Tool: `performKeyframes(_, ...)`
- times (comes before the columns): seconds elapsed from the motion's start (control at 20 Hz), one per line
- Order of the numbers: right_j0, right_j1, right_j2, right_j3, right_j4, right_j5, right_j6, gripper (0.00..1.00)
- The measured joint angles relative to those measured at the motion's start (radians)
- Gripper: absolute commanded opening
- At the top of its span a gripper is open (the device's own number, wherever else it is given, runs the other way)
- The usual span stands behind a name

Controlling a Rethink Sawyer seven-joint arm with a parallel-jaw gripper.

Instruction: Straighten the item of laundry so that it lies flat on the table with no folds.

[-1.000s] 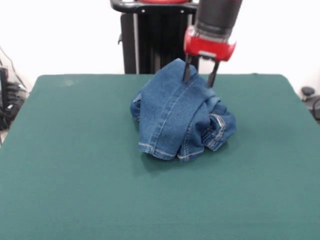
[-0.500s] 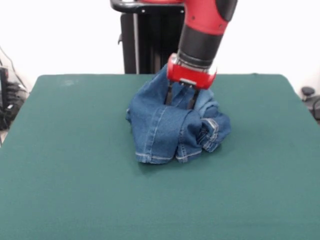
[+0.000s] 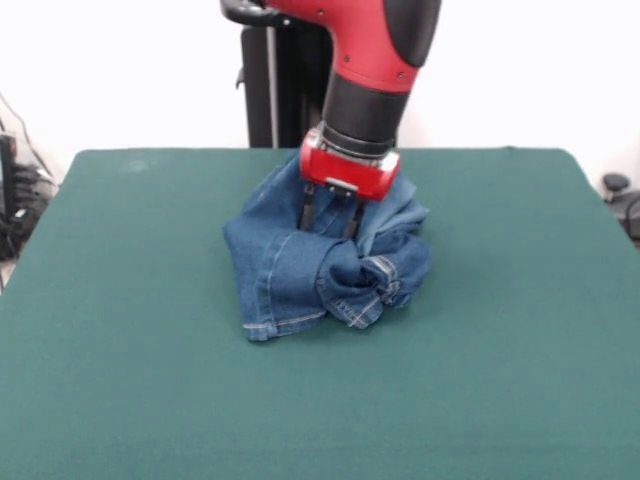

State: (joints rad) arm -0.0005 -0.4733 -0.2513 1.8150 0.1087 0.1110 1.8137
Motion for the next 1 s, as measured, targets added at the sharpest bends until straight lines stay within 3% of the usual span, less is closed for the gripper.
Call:
performKeyframes(0.25,-0.019,-0.033,0.003,-0.006,0.0,0.081,0.0,1.0)
performKeyframes(0.75,-0.056,-0.149,0.014,-0.052,-0.001,0.381,0.0,1.0)
performKeyframes(1.0,-0.067,-0.165,0.016,-0.078,-0.001,0.371,0.0,1.0)
